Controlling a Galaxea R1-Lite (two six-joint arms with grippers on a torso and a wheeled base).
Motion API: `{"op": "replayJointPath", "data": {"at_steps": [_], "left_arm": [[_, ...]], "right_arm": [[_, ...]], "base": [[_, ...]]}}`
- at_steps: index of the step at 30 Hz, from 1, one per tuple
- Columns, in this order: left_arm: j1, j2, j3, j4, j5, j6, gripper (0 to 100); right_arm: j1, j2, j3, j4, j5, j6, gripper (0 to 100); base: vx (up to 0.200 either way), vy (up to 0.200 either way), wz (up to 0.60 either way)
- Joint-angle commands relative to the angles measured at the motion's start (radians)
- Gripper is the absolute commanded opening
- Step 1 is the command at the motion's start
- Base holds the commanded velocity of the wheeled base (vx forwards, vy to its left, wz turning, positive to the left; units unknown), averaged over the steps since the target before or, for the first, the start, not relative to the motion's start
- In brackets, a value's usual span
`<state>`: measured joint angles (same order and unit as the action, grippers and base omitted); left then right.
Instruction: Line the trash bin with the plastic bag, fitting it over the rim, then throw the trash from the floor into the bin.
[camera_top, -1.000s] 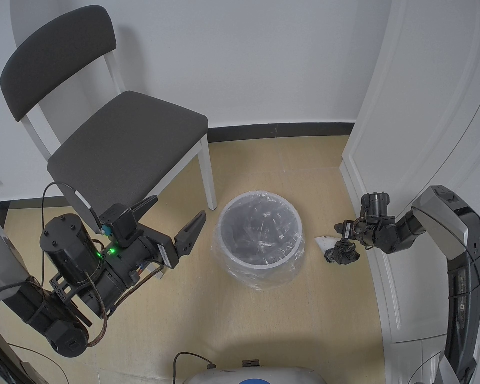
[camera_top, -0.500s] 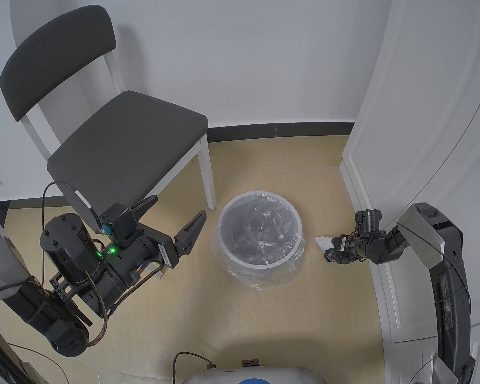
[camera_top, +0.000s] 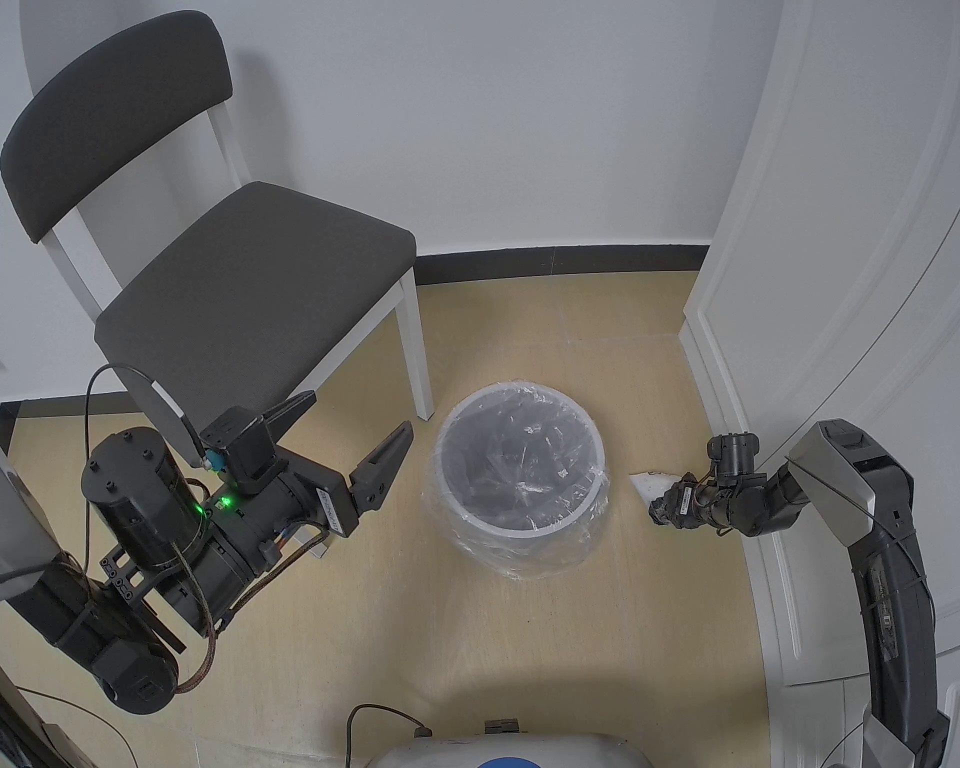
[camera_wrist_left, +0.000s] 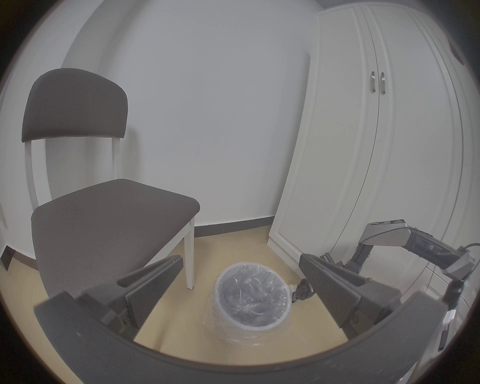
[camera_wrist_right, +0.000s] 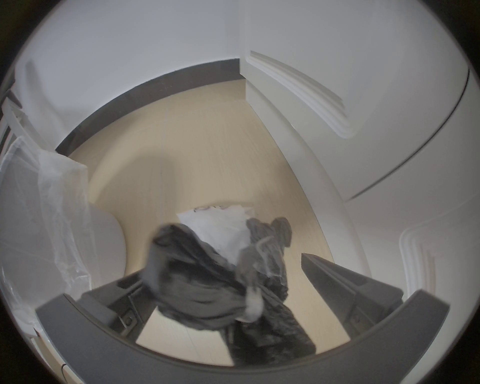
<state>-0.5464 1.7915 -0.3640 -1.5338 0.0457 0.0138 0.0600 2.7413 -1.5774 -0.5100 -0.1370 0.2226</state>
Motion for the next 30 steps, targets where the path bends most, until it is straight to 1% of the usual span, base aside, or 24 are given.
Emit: {"op": "replayJointPath", "data": {"at_steps": [1,4,8,11,13,15,30], "left_arm": [[-0.001,0.002,0.000,0.000,0.000,0.000,100],[-0.001,0.003,0.000,0.000,0.000,0.000,100],[-0.003,0.005,0.000,0.000,0.000,0.000,100],[-0.003,0.005,0.000,0.000,0.000,0.002,100],[-0.003,0.005,0.000,0.000,0.000,0.002,100],[-0.003,0.006,0.000,0.000,0.000,0.002,100],[-0.004,-0.003,0.002,0.000,0.000,0.002,100]], "right_arm": [[-0.002,0.017,-0.021,0.021,0.004,0.015,100],[-0.002,0.023,-0.042,0.053,0.045,0.050,100],[0.000,0.032,-0.062,0.073,0.053,0.080,100],[-0.002,0.034,-0.065,0.076,0.063,0.081,100],[-0.002,0.035,-0.067,0.076,0.089,0.089,100],[0.000,0.040,-0.078,0.079,0.117,0.116,100],[0.000,0.058,-0.104,0.077,0.119,0.127,100]], "base": [[0.000,0.000,0.00],[0.000,0.000,0.00],[0.000,0.000,0.00],[0.000,0.000,0.00],[0.000,0.000,0.00],[0.000,0.000,0.00],[0.000,0.000,0.00]]}}
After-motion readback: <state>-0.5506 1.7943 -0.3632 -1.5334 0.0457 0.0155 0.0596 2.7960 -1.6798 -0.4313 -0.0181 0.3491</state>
